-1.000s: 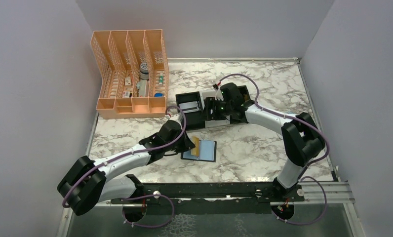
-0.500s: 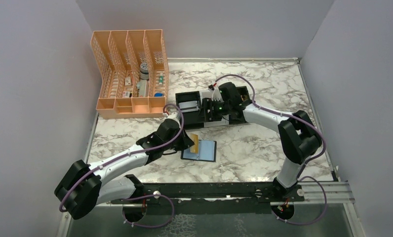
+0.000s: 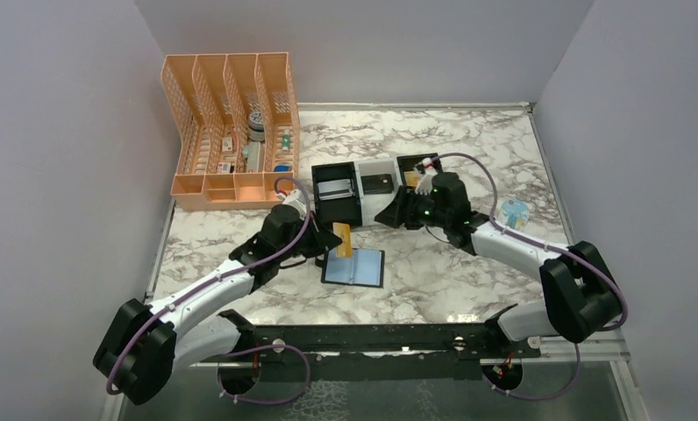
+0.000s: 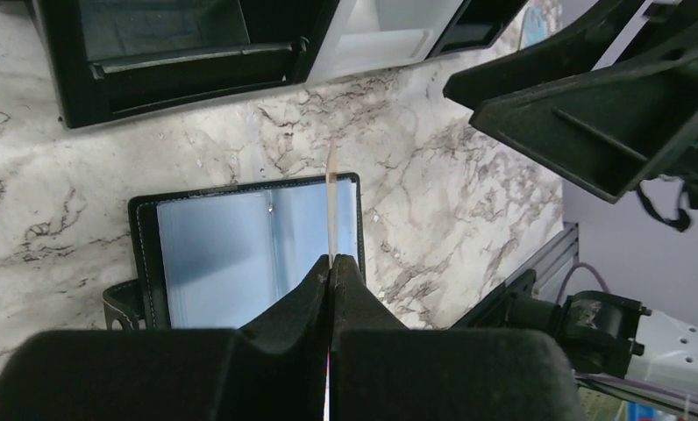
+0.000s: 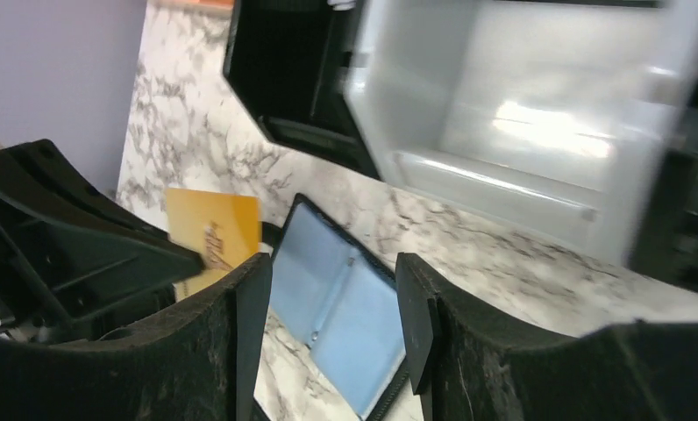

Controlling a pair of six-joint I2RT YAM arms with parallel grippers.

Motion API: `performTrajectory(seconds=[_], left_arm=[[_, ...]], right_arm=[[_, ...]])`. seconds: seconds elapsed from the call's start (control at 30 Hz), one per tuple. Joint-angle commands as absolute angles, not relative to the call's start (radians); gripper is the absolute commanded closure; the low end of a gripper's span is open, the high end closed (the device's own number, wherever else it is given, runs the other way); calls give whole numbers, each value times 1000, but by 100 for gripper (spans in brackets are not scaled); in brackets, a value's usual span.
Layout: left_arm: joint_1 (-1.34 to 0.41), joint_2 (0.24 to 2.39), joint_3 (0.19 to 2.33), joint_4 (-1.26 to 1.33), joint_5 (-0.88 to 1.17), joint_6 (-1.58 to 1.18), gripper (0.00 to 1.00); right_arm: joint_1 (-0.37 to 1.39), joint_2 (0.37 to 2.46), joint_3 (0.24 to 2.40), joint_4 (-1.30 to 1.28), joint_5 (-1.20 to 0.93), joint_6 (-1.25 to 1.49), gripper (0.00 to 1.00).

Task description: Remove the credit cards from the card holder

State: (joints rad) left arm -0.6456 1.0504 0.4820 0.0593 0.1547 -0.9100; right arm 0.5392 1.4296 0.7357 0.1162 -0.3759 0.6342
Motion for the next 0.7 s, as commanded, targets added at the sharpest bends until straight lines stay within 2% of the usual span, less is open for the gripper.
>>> performTrajectory(seconds=[0.0,0.27,0.47,0.57,0.67], left_arm=[[-582,1016,427,219,314,-955,100],[-510,998,340,507,492,-1105,100],[-511,979,358,546,532,-1101,100],[-511,977,337,579,540,-1115,100],[-511,970,323,605,540,-1123,100]], right_arm=[[414,1357,597,359,-468,774,46],[366,1286,466,634,-662,828,46],[367,1405,514,776,-921,900,46],[368,1466,489,966,-977,993,46],[376,1500,497,1031,-1012,1035,46]])
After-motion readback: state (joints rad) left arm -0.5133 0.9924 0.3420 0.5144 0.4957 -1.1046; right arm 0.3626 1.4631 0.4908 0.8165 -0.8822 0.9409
